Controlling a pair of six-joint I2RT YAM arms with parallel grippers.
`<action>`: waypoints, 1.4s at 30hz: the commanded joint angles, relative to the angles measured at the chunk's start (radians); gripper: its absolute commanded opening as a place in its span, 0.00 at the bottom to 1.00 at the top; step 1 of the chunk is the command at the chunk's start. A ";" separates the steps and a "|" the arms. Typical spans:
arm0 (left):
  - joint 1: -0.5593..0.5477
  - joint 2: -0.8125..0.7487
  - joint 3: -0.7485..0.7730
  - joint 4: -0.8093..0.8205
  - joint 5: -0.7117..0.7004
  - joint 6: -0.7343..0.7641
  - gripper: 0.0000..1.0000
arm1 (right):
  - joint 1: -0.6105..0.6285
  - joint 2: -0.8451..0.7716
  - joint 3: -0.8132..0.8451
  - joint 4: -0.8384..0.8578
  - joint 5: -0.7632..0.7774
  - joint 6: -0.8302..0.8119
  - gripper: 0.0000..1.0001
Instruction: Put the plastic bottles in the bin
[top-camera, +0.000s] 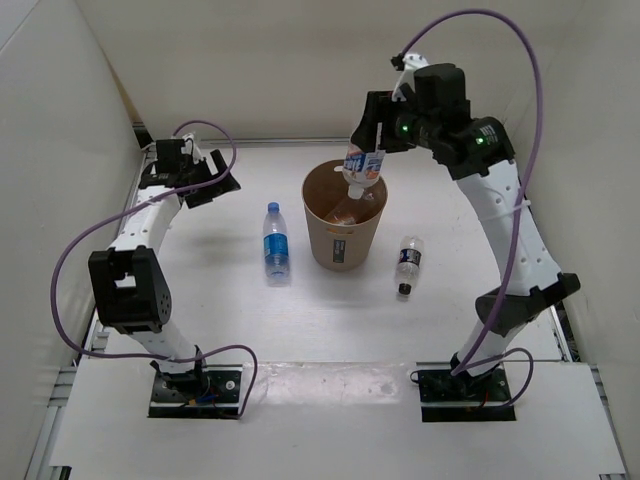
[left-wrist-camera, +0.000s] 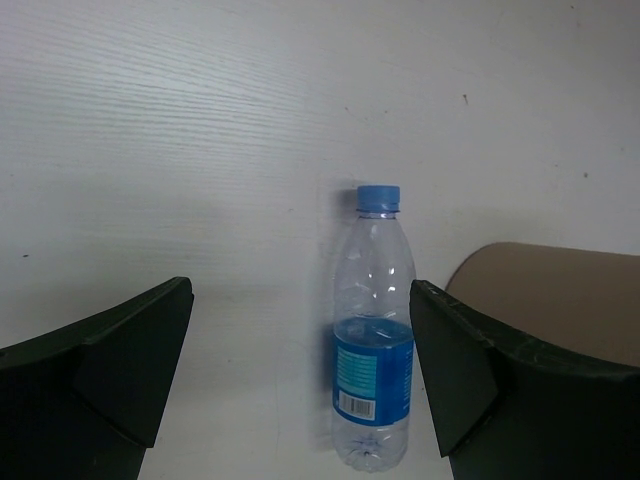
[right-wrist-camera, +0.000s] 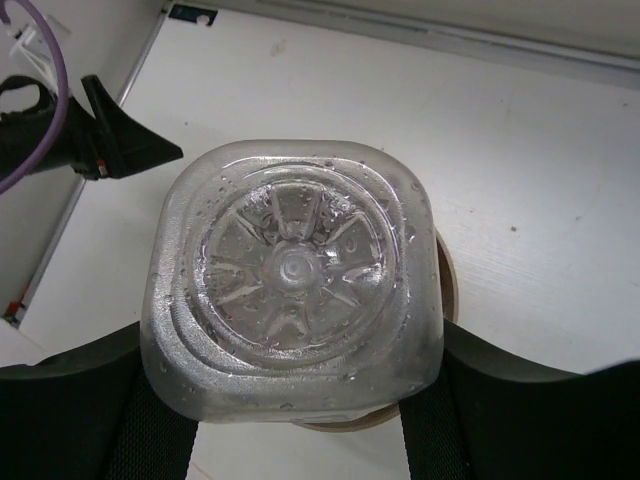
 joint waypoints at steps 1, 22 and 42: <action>-0.006 -0.042 -0.033 0.065 0.093 -0.005 1.00 | 0.029 0.008 -0.004 0.023 -0.006 -0.037 0.61; -0.213 -0.085 -0.206 0.124 0.262 0.064 1.00 | -0.247 -0.214 -0.150 -0.020 -0.058 0.108 0.90; -0.293 0.110 -0.082 -0.085 0.074 0.120 1.00 | -0.408 -0.298 -0.244 -0.066 -0.195 0.119 0.90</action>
